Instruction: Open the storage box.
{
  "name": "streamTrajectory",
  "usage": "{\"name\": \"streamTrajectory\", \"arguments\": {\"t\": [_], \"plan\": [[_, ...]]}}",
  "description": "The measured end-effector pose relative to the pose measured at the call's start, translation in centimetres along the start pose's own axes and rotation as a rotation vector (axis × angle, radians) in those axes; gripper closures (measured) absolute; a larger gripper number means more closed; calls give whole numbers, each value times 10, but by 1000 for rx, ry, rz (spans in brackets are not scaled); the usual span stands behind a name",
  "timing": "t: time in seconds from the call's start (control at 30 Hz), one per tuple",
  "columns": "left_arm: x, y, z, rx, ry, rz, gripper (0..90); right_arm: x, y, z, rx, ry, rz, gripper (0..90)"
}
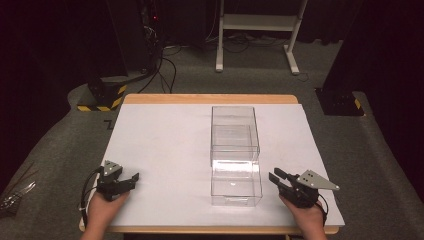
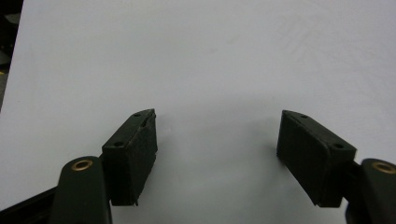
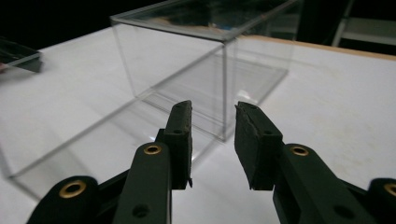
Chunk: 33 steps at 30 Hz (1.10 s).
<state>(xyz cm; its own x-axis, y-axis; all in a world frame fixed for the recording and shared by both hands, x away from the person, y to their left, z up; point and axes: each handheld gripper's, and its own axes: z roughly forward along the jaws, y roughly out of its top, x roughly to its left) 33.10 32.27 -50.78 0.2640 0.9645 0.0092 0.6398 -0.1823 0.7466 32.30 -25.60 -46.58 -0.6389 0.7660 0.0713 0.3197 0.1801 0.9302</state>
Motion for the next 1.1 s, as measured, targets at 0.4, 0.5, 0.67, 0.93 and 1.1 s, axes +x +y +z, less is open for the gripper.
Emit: {"name": "streamTrajectory", "arguments": {"t": [0.4, 0.5, 0.67, 0.93, 1.1], "plan": [[0, 0, 0, 0, -1, -1, 289, -16, -11, 12, 91, -134, 25, 611], [0, 0, 0, 0, -1, -1, 289, -19, -15, 15, 134, -167, 46, 593], [0, 0, 0, -1, -2, -4, 289, -23, -22, 18, 215, -241, 41, 557], [0, 0, 0, -2, -1, -4, 289, -29, -25, 30, 362, -293, 84, 416], [-1, 0, 0, -3, 0, -4, 289, -28, -25, 30, 362, -297, 75, 412]]}}
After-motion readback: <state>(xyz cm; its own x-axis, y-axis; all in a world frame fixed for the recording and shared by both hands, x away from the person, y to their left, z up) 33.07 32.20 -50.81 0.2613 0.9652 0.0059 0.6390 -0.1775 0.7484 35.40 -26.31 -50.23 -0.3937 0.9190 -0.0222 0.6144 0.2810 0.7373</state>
